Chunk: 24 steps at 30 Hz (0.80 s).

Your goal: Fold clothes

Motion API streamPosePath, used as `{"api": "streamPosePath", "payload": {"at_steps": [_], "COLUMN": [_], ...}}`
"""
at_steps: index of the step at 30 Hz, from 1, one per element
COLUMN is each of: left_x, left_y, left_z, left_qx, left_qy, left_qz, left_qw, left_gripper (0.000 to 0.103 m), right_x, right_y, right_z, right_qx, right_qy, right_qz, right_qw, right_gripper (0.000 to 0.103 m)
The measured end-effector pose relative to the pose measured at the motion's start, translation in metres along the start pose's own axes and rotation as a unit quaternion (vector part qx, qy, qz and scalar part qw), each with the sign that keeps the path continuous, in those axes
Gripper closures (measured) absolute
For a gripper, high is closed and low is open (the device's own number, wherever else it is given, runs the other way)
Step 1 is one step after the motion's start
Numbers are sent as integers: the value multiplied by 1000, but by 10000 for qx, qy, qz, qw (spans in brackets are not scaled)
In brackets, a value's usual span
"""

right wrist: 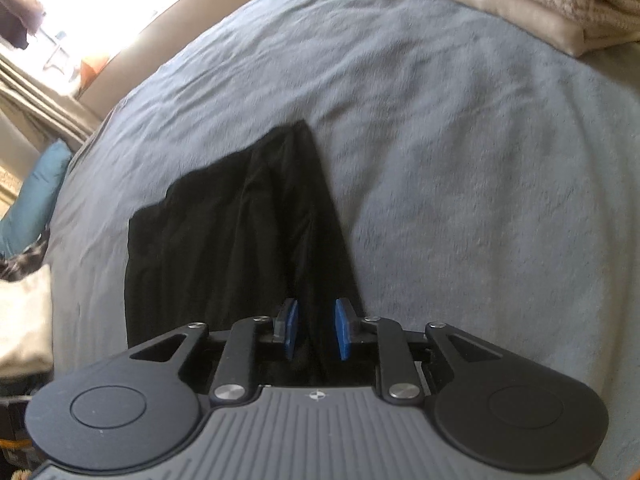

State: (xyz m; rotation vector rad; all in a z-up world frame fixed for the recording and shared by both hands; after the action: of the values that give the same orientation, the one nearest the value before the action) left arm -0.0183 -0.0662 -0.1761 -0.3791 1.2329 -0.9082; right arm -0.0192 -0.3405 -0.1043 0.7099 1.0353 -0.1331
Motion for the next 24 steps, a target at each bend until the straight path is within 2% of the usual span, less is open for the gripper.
{"api": "streamPosePath", "payload": {"at_steps": [3, 6, 9, 11, 15, 20, 24], "left_x": [1, 2, 0, 0, 1, 0, 2], "left_y": [0, -1, -3, -3, -1, 2, 2], "left_z": [2, 3, 3, 3, 4, 3, 4], "left_qx": [-17, 20, 105, 117, 67, 39, 1], "left_qy": [-14, -27, -20, -8, 13, 8, 19], "left_qz": [13, 24, 64, 81, 83, 55, 22], "left_qw": [10000, 10000, 9999, 9999, 9999, 10000, 10000], "left_gripper": [97, 97, 97, 97, 97, 97, 97], "right_x": [4, 7, -3, -4, 9, -7, -17], "right_y": [-3, -7, -10, -17, -29, -32, -39], "right_z": [-6, -11, -8, -5, -8, -5, -15], "right_qx": [1, -60, -45, 34, 197, 585, 670], "right_qy": [52, -4, -384, -490, -307, -354, -138], "right_qz": [-11, -118, -213, -297, -320, 30, 106], "right_qw": [10000, 9999, 9990, 9984, 9988, 9977, 9976], "right_gripper": [82, 103, 103, 103, 103, 100, 84]}}
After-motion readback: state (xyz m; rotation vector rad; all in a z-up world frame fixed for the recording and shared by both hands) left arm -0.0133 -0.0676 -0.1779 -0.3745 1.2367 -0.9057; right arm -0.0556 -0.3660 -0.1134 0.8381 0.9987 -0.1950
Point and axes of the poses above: each gripper's, at about its wrist camera, not at the fingertips, and x roughly the way its jaws point, y to its left, z to its top, the point moved 8 cm from there along x, roughly the way its jaws point, and after that the axes turned 11 degrees about x, right-handed, at the moved point
